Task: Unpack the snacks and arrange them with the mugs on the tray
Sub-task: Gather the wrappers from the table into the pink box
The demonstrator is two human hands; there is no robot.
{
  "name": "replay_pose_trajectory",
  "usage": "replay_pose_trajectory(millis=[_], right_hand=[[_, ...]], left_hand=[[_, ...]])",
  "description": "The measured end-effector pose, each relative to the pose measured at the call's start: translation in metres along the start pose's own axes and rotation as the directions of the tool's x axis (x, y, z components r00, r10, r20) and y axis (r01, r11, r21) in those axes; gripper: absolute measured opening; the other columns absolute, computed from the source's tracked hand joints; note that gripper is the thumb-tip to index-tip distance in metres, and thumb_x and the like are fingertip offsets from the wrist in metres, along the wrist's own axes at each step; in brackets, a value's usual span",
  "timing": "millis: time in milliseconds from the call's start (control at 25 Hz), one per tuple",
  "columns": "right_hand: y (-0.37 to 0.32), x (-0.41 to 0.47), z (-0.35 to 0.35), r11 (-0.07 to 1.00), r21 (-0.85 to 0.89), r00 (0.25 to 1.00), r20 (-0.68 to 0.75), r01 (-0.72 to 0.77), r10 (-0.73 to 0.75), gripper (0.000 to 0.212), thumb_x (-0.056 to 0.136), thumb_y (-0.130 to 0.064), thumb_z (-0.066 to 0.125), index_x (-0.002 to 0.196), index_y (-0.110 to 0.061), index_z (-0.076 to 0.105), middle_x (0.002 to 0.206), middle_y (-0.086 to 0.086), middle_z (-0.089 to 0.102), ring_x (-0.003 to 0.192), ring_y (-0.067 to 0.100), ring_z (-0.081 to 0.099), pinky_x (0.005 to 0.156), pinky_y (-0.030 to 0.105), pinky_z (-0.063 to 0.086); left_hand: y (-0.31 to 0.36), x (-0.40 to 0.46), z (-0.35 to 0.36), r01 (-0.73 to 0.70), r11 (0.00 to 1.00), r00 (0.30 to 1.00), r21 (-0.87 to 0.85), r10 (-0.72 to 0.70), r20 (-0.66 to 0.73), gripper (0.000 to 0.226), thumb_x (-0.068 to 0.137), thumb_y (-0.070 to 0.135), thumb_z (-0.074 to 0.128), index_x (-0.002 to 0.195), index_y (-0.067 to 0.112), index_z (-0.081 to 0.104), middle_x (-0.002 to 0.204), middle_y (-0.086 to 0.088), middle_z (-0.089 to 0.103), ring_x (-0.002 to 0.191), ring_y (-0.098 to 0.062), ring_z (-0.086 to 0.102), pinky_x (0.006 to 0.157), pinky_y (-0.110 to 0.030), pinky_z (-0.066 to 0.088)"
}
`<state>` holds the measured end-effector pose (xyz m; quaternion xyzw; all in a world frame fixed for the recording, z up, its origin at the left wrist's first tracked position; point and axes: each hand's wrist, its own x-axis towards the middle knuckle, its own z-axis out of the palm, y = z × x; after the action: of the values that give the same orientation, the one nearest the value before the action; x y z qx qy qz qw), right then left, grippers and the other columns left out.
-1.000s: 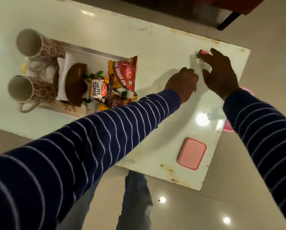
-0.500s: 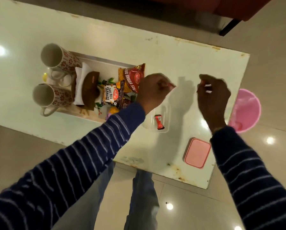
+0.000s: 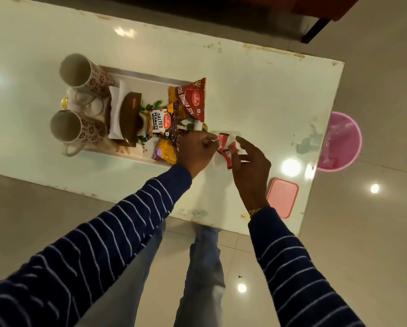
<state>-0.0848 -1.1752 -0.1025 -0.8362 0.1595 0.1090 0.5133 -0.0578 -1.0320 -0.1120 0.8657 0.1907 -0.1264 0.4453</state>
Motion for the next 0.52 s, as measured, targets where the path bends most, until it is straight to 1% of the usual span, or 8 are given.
replay_pose_trajectory(millis=[80,160,240,280,360,400,440,520], right_hand=[[0.004,-0.002,-0.004,1.000,-0.012,0.999,-0.039,0.015,-0.015,0.029,0.096,-0.033,0.063,0.125,-0.035,0.064,0.114,-0.019,0.062,0.085,-0.001,0.066,0.068,0.014,0.054],[0.011,-0.012,-0.017,1.000,-0.018,0.989,-0.148,0.025,-0.027,0.030,0.095,-0.028,0.063,0.125,-0.030,0.064,0.117,-0.013,0.064,0.089,0.001,0.066,0.072,0.016,0.054],[0.024,-0.026,-0.033,0.991,-0.118,0.965,-0.261,-0.054,0.021,0.035,0.093,-0.025,0.065,0.127,-0.027,0.062,0.124,-0.006,0.063,0.104,0.013,0.064,0.086,0.028,0.054],[0.034,-0.032,-0.040,0.967,-0.208,0.953,-0.293,-0.145,0.079,0.041,0.090,-0.028,0.068,0.130,-0.027,0.059,0.131,-0.003,0.060,0.114,0.020,0.060,0.095,0.034,0.050],[0.052,-0.046,-0.051,0.870,-0.356,0.926,-0.284,-0.342,0.248,0.062,0.084,-0.039,0.073,0.139,-0.030,0.048,0.148,0.004,0.044,0.128,0.034,0.048,0.101,0.046,0.046],[0.059,-0.051,-0.054,0.831,-0.398,0.917,-0.255,-0.388,0.306,0.072,0.080,-0.045,0.075,0.142,-0.032,0.042,0.153,0.006,0.036,0.130,0.039,0.045,0.101,0.054,0.046],[0.065,-0.055,-0.056,0.810,-0.430,0.916,-0.225,-0.398,0.331,0.078,0.078,-0.048,0.076,0.145,-0.032,0.037,0.155,0.007,0.031,0.131,0.042,0.043,0.099,0.059,0.046],[0.076,-0.057,-0.058,0.788,-0.492,0.929,-0.186,-0.371,0.321,0.081,0.078,-0.049,0.075,0.146,-0.034,0.033,0.154,0.007,0.030,0.130,0.043,0.040,0.098,0.062,0.046]], left_hand=[[-0.005,-0.004,-0.007,-0.008,0.999,1.000,-0.033,0.008,0.004,0.028,0.082,0.022,0.077,0.107,0.008,0.072,0.091,-0.007,0.073,0.076,-0.012,0.067,0.068,-0.021,0.055],[-0.011,-0.010,-0.015,-0.044,0.998,0.996,-0.040,0.047,0.079,0.056,0.075,0.024,0.083,0.125,0.013,0.060,0.113,-0.006,0.065,0.087,-0.012,0.064,0.071,-0.021,0.054],[-0.015,-0.016,-0.020,-0.101,0.995,0.968,0.013,0.095,0.232,0.094,0.066,0.024,0.090,0.144,0.016,0.038,0.143,-0.007,0.042,0.110,-0.017,0.056,0.086,-0.028,0.052],[-0.015,-0.019,-0.019,-0.122,0.992,0.950,0.032,0.107,0.294,0.108,0.062,0.023,0.092,0.149,0.017,0.028,0.151,-0.007,0.031,0.119,-0.018,0.051,0.094,-0.032,0.049],[-0.016,-0.019,-0.013,-0.166,0.984,0.927,0.067,0.133,0.352,0.124,0.058,0.023,0.094,0.153,0.017,0.015,0.157,-0.006,0.020,0.132,-0.022,0.042,0.105,-0.040,0.044],[-0.016,-0.018,-0.009,-0.191,0.976,0.919,0.102,0.142,0.367,0.128,0.057,0.024,0.094,0.154,0.016,0.012,0.158,-0.007,0.017,0.137,-0.025,0.038,0.108,-0.043,0.041],[-0.017,-0.016,-0.004,-0.211,0.968,0.914,0.137,0.145,0.378,0.131,0.056,0.026,0.095,0.155,0.015,0.009,0.159,-0.007,0.016,0.140,-0.026,0.033,0.112,-0.044,0.037],[-0.019,-0.012,0.005,-0.220,0.960,0.917,0.171,0.144,0.372,0.133,0.055,0.028,0.095,0.155,0.014,0.008,0.159,-0.008,0.017,0.145,-0.025,0.024,0.116,-0.042,0.030]])
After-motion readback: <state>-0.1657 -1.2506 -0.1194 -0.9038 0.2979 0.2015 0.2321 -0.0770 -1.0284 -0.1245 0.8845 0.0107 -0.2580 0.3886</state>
